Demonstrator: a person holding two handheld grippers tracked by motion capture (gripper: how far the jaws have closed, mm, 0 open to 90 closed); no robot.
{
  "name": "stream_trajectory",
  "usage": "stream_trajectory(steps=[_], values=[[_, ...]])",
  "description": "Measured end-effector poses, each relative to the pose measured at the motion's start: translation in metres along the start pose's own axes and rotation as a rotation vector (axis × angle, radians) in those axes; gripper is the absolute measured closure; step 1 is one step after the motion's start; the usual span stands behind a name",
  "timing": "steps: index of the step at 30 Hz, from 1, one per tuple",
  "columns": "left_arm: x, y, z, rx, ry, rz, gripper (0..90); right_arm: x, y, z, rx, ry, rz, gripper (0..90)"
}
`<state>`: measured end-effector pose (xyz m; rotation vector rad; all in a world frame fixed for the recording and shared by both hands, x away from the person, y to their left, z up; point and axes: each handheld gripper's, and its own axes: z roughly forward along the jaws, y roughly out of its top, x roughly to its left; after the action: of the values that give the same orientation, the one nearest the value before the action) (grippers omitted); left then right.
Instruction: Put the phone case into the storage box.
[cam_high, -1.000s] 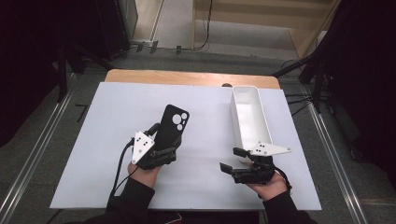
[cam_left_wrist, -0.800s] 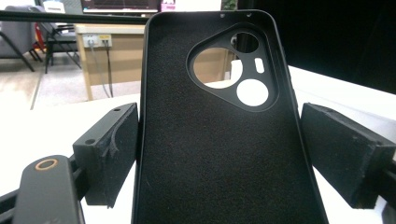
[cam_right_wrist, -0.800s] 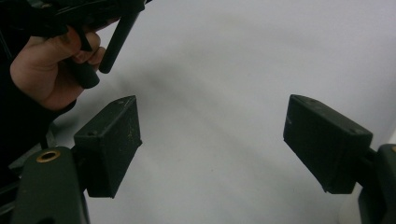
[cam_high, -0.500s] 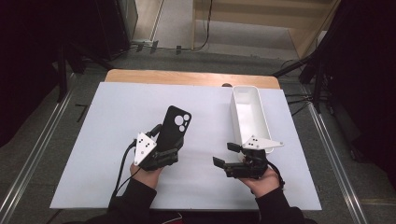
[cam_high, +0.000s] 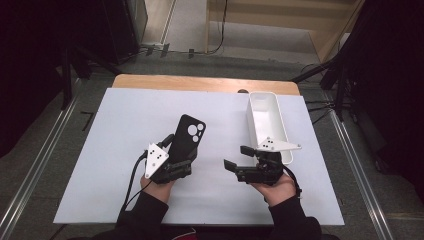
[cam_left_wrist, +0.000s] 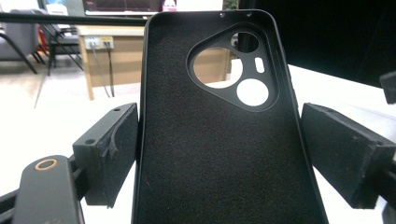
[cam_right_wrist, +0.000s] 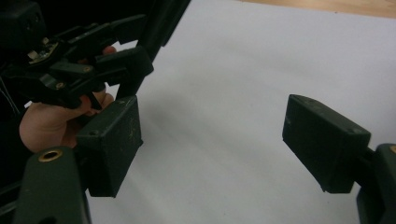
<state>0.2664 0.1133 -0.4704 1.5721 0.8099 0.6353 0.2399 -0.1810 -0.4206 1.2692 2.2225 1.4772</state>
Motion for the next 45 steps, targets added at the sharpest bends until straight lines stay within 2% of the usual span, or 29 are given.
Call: stream_trajectory(steps=[8, 14, 25, 29, 45], values=[[0.000, -0.001, 0.001, -0.011, -0.002, -0.003, 13.7, 0.006, 0.015, 0.006, 0.002, 0.022, 0.018, 19.7], [-0.001, -0.003, 0.002, -0.008, -0.005, 0.024, 13.8, 0.008, 0.023, 0.012, -0.002, 0.026, 0.031, 19.9], [-0.005, -0.005, 0.002, -0.005, -0.007, 0.025, 13.7, 0.005, 0.033, 0.025, 0.008, 0.046, 0.062, 20.2], [-0.006, -0.005, 0.002, -0.008, -0.004, 0.025, 13.7, 0.003, 0.035, 0.028, 0.006, 0.069, 0.084, 20.1], [-0.009, -0.004, 0.002, -0.021, 0.000, 0.023, 13.8, 0.006, 0.050, 0.040, -0.005, 0.098, 0.109, 19.7]])
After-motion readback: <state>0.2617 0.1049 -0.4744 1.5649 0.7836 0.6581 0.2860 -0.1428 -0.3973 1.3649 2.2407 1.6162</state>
